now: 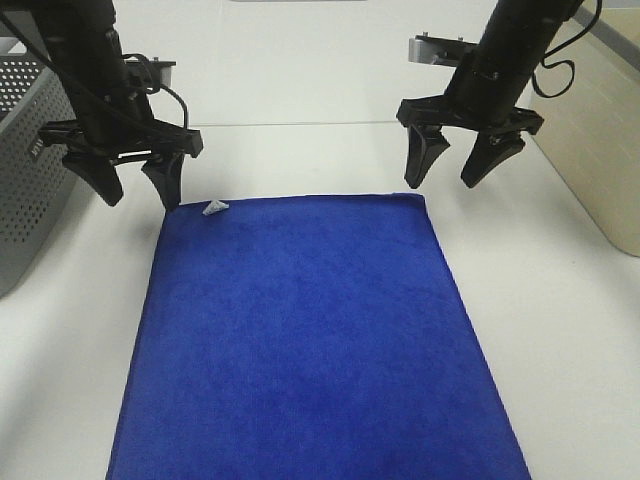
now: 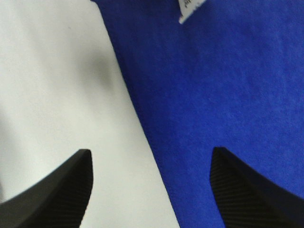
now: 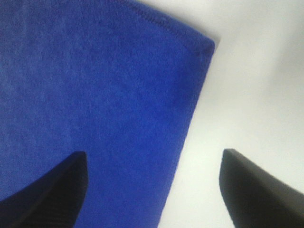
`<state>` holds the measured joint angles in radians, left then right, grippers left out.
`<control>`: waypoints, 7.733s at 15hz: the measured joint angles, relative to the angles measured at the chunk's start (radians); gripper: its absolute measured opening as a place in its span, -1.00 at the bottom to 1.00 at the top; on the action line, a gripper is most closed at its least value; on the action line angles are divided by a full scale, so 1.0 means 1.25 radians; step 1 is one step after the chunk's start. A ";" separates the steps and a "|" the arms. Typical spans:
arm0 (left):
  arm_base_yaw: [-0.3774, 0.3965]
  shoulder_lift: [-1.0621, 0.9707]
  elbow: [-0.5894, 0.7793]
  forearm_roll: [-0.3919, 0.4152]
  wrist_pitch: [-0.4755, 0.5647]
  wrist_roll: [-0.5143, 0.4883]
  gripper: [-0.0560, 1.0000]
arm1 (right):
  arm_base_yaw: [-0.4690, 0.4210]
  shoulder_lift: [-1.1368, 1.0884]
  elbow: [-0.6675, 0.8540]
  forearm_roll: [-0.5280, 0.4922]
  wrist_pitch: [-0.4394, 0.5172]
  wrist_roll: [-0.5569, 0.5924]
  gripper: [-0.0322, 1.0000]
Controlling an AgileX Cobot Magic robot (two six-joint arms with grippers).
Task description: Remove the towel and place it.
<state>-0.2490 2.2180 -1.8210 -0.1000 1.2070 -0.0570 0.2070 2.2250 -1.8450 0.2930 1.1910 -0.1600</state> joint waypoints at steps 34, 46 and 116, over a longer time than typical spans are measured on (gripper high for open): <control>0.034 0.181 -0.068 -0.047 -0.216 0.052 0.55 | -0.046 0.213 -0.135 0.025 -0.087 -0.074 0.51; -0.018 0.193 -0.082 -0.123 -0.219 0.114 0.30 | -0.047 0.219 -0.135 0.116 -0.097 -0.109 0.33; -0.006 0.322 -0.364 0.156 -0.578 0.145 0.45 | -0.047 0.252 -0.321 0.133 -0.354 -0.321 0.47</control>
<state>-0.2560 2.6200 -2.2760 0.0950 0.4850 0.1240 0.1480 2.5400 -2.2460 0.4590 0.7490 -0.5610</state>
